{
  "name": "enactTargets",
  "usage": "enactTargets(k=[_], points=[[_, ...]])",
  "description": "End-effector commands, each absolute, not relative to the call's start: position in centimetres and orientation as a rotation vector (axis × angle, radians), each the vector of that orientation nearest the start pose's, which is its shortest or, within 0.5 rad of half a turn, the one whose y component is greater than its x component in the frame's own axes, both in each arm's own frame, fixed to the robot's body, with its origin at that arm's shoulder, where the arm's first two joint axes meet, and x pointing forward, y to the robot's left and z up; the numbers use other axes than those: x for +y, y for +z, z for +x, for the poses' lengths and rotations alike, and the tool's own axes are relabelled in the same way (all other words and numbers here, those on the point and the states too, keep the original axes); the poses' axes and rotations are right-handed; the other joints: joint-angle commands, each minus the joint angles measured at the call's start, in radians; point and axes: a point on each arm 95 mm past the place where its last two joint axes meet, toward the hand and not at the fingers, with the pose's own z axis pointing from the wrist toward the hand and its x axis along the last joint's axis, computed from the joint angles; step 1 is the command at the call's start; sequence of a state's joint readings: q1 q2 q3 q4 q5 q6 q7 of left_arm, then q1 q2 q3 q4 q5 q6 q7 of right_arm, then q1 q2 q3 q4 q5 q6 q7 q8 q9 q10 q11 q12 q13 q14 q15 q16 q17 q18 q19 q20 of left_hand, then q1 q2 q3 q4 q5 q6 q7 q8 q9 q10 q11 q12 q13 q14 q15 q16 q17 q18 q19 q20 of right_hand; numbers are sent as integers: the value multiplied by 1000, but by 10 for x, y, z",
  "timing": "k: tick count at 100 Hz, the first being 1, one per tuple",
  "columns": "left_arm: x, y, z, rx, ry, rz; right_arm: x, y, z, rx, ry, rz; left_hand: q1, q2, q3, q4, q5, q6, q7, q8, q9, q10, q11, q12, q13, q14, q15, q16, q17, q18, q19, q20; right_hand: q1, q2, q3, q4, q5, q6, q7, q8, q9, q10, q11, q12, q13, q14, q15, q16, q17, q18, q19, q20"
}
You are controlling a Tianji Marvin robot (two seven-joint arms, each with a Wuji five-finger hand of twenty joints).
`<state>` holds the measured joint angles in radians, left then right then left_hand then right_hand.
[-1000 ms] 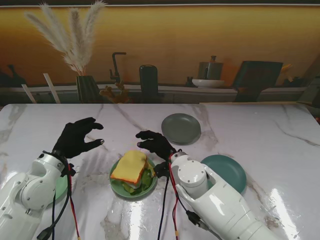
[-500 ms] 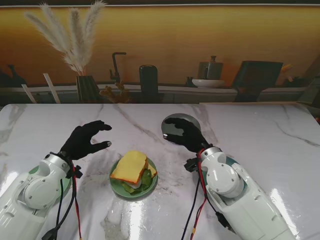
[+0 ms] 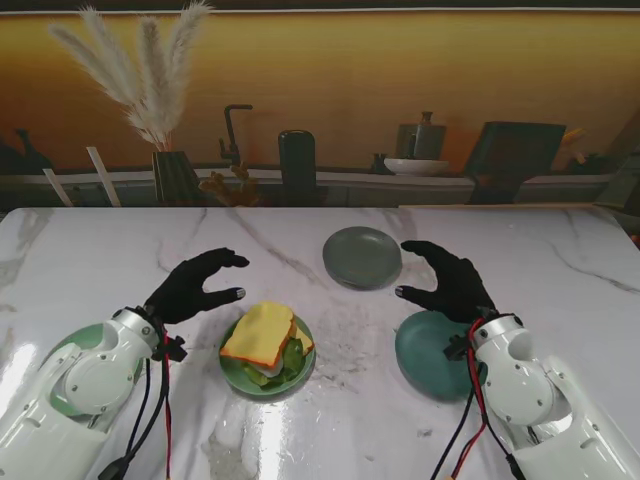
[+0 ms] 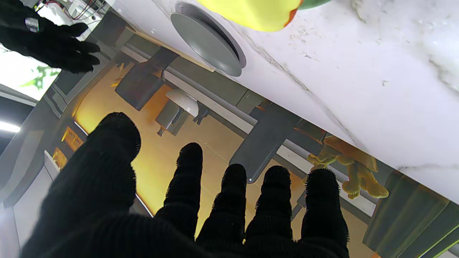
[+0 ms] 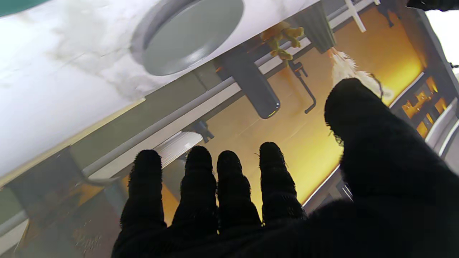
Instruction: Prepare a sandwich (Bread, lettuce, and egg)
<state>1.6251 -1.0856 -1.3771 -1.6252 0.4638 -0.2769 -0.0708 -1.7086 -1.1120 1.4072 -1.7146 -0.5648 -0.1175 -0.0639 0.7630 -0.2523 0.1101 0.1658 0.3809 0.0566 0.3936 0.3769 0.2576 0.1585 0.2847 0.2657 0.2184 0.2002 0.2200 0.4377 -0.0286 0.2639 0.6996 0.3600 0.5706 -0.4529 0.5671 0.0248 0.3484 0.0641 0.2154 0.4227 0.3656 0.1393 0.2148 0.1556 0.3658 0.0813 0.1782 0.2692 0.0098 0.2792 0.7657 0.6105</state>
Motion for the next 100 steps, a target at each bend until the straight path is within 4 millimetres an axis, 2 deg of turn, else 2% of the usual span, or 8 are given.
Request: enactTargets(k=[1,22,50,100], points=[[30,-305,395,1265,-1970,-1568,-43,-307,370,1104,1831,1572,-15,6,-5,-67,-43,-22,11,14,8,-14,3,15,13,-2,-11,13,-13,14,9,11,-33,-1,15,-35,10,14,7,14,-18,-3,16,11,-9,-25,-3,1,-10,10,2,-10],[26,-316,395,1308,-1933,-1584,-49,-328,364,1101,1780,1635,-17,6,2,-66,-39,-21,15,23,21,-14,10,25,27,1,-6,23,-11,17,13,22,-23,11,8,-35,19,61,4,23,-18,1,81,42,3,-21,27,19,-4,14,32,-6],[24,-321,394,1341,-1904,-1592,-45,-345,366,1139,1752,1645,-16,11,10,-69,-37,-19,17,30,26,-13,15,32,33,2,-1,32,-5,11,19,32,-17,26,2,-32,16,78,-2,26,-18,-1,101,50,4,-21,44,24,-6,14,44,-8],[25,-320,394,1348,-1892,-1601,-46,-346,370,1119,1739,1673,-10,17,15,-74,-31,-19,19,35,28,-8,17,38,32,4,2,38,-6,14,29,46,-23,51,-12,-33,41,78,-2,25,3,-4,112,52,9,-26,49,23,-13,25,54,-13]])
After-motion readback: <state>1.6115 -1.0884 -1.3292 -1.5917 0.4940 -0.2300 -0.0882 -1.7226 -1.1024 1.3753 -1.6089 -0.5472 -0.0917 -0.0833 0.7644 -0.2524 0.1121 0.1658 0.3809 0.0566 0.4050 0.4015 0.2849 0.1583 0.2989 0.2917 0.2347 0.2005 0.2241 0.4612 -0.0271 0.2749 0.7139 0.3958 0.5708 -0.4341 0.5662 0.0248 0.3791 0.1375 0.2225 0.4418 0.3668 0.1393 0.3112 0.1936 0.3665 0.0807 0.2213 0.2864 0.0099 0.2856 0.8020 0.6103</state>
